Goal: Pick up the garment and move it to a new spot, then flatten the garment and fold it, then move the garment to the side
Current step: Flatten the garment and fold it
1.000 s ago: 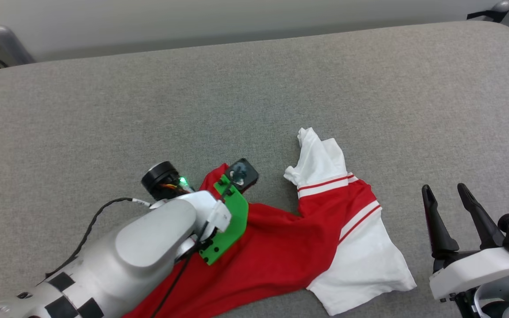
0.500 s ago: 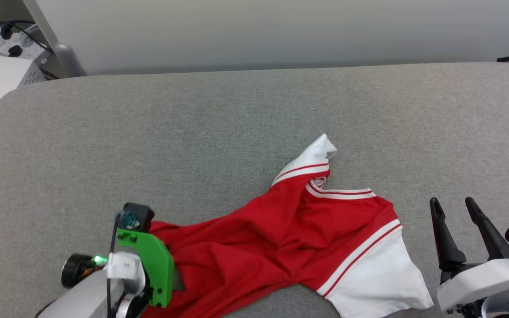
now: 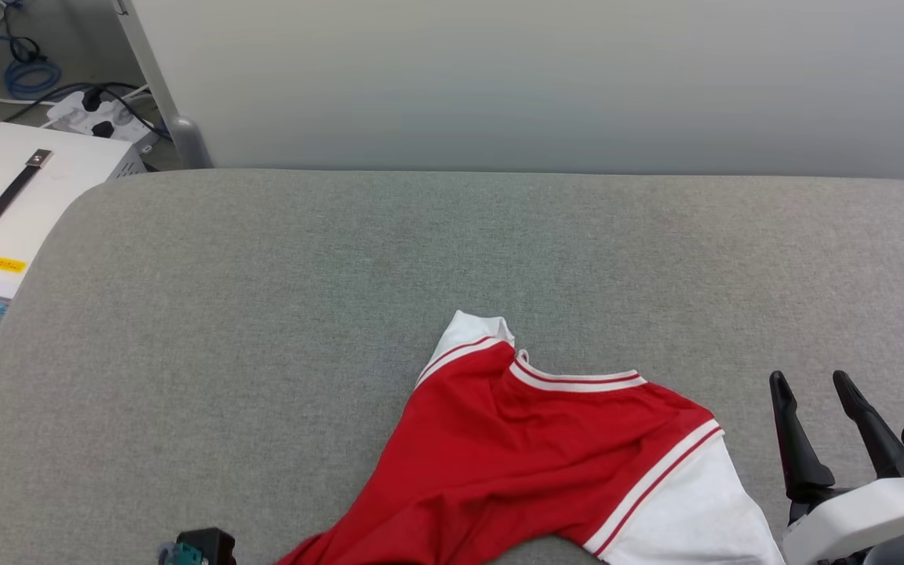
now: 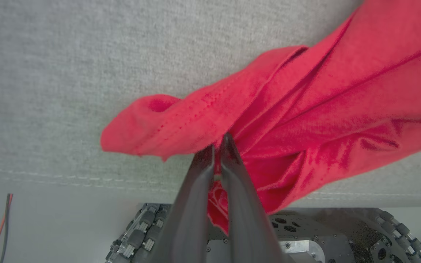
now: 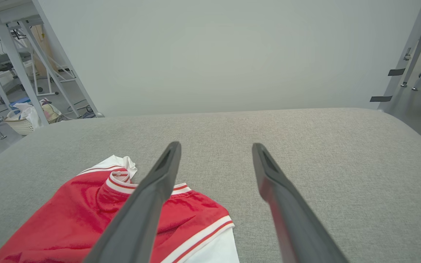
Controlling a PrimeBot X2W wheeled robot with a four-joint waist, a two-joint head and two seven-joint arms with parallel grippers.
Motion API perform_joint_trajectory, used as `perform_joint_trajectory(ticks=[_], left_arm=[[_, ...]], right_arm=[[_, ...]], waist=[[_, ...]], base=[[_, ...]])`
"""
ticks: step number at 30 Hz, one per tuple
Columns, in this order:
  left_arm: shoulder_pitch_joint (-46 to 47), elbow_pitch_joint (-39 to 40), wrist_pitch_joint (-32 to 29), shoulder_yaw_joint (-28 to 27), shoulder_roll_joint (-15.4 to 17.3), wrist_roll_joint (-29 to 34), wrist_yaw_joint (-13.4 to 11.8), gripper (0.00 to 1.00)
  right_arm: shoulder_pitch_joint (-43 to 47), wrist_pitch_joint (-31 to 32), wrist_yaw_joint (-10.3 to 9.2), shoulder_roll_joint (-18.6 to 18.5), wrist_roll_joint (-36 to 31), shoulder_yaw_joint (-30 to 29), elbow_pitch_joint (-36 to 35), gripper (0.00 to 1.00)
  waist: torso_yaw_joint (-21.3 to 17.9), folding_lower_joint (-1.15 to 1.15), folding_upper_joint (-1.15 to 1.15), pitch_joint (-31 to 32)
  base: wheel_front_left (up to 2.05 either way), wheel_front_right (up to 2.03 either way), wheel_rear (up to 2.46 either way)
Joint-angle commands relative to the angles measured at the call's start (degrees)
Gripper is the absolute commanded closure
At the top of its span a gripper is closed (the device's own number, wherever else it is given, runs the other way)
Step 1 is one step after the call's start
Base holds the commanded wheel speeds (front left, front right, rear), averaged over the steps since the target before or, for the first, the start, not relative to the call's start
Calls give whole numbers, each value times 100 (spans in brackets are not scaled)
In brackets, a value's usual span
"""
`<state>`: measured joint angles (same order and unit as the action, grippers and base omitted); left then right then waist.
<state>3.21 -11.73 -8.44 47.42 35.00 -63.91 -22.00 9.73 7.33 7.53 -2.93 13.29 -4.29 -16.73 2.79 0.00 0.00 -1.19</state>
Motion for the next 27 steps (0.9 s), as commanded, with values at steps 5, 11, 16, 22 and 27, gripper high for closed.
perform_joint_trajectory(ticks=[5,11,16,22,27], left_arm=[[-672,197,29,118,36,-161,-175,100],[-469,399,499,35,-53,166,-305,0],[-126,638,1113,-152,-56,614,-498,0],[203,941,1855,-375,-64,1069,-590,0],[446,1209,2191,-529,-105,1450,-614,0]], right_arm=[[138,39,-4,3,-19,8,-69,0],[177,54,-4,4,1,17,-103,0],[193,81,-4,4,-18,16,-128,0],[228,140,-4,4,0,-48,-104,0],[266,277,-4,5,106,-148,43,0]], waist=[[119,0,0,209],[142,0,0,311],[125,0,0,368],[72,0,0,362],[17,0,0,318]], base=[[0,0,0],[0,0,0],[0,0,0],[0,0,0],[0,0,0]])
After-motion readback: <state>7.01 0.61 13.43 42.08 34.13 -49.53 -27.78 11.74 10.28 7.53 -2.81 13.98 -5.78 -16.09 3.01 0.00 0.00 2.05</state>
